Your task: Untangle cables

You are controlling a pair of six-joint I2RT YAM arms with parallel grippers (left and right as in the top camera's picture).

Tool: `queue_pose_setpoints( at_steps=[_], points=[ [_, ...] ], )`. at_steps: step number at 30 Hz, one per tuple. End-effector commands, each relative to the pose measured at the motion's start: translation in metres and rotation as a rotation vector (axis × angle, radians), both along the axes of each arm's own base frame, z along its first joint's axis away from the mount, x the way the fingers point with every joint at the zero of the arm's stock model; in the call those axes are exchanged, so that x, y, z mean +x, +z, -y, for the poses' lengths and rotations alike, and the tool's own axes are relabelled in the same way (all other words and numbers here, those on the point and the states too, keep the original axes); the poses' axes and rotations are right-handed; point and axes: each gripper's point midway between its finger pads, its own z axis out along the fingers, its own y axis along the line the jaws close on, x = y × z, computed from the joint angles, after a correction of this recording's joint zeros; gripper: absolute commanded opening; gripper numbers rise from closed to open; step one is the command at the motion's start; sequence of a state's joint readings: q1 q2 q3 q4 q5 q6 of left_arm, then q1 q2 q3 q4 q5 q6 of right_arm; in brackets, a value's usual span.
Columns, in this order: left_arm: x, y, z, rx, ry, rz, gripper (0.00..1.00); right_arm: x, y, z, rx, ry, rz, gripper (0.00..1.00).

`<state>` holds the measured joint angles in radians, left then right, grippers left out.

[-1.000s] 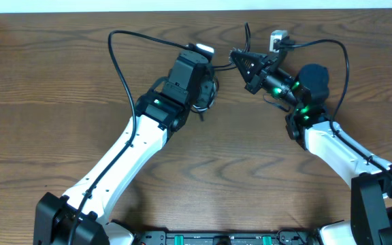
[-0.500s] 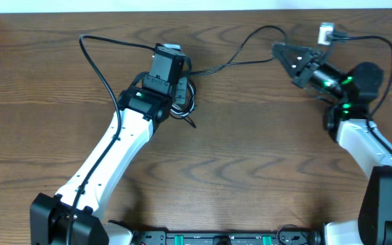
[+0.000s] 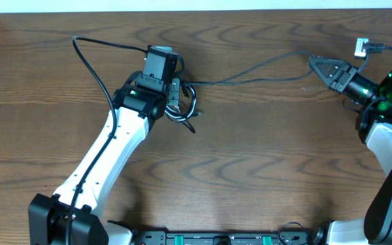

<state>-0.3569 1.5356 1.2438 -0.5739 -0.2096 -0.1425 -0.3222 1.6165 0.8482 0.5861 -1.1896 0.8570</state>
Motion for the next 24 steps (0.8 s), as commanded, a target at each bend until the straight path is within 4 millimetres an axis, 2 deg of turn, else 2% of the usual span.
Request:
queue_pose_setpoints(
  at_steps=[1,7,11,14,16,19,20,24],
  points=[
    [0.001,0.010,-0.023,0.067,0.082,0.031,0.08,0.003,-0.004,0.031,-0.040,-0.087,0.010,0.01],
    [0.000,0.010,-0.023,0.066,0.083,0.029,0.07,0.000,-0.025,0.057,-0.025,-0.170,-0.099,0.01],
    [0.001,0.010,-0.022,0.039,0.109,0.032,0.07,0.000,-0.026,0.055,-0.024,-0.168,-0.104,0.01],
    [0.003,0.010,-0.010,-0.017,0.069,0.032,0.07,0.001,-0.025,0.048,-0.027,-0.152,-0.098,0.10],
    [0.006,0.012,0.004,-0.077,0.019,0.037,0.07,0.003,-0.020,0.041,-0.051,-0.131,-0.053,0.16],
    [0.009,0.020,0.040,-0.177,-0.178,0.055,0.07,0.002,-0.003,0.016,-0.139,-0.033,0.129,0.30],
    [0.009,0.025,0.056,-0.218,-0.276,0.066,0.07,-0.003,0.005,-0.003,-0.193,0.043,0.249,0.39],
    [-0.001,0.036,0.091,-0.299,-0.514,0.088,0.08,-0.015,0.014,-0.047,-0.286,0.194,0.465,0.54]
  ],
)
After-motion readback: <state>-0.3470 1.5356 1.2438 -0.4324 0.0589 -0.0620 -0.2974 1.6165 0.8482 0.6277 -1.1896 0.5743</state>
